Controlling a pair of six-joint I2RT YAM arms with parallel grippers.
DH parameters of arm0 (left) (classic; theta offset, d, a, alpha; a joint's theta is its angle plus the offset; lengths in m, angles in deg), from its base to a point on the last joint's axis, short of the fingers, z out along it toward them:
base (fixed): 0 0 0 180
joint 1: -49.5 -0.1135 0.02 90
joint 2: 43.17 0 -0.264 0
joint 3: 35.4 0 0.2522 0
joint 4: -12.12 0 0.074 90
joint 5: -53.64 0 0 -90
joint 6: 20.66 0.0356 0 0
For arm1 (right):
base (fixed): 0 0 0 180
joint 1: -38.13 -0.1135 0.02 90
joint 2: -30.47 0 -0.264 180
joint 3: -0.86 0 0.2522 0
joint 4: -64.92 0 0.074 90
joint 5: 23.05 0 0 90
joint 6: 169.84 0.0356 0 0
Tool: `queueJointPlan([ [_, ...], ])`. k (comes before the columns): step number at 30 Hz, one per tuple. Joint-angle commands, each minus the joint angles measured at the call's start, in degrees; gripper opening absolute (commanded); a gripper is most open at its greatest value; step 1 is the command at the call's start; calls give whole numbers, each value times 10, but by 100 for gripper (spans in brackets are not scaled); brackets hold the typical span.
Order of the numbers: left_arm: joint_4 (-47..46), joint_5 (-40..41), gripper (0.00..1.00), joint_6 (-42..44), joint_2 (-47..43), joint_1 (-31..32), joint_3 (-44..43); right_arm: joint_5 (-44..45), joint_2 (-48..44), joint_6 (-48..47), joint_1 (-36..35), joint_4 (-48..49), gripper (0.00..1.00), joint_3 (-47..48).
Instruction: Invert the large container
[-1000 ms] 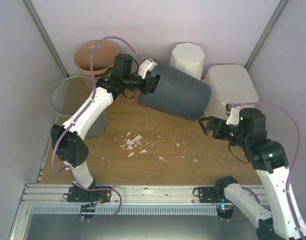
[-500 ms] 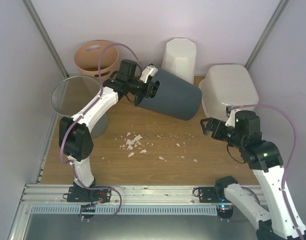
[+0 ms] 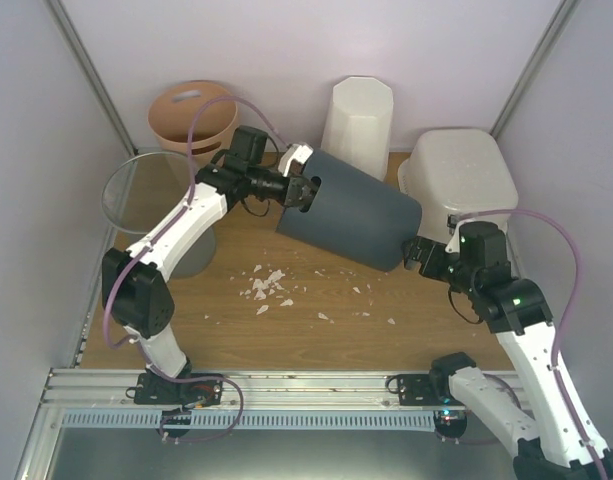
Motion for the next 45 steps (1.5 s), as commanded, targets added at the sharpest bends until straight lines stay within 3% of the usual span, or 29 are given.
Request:
queueJointPlan([
  [1,-97,-129,0,-91,-52,-1,42,9,-23,2,3,19,98,-6],
  [11,-242,-197,0,-232,-45,-2,166,-43,-46,21,4,24,99,-65],
  [19,-280,-214,0,-260,-11,-2,195,-76,-55,43,4,58,99,-116],
  [26,-223,-197,0,-208,9,4,165,-143,-47,59,4,141,97,-159],
  [33,-84,-82,0,-85,21,23,91,-190,-34,65,5,157,95,-96],
  [38,-44,-26,1,-45,28,45,60,-211,-38,70,5,155,95,-59],
  [42,-35,-9,16,-35,38,59,50,-219,-44,78,4,163,95,-57],
  [45,-31,-2,21,-29,46,68,46,-228,-43,80,5,170,94,-56],
])
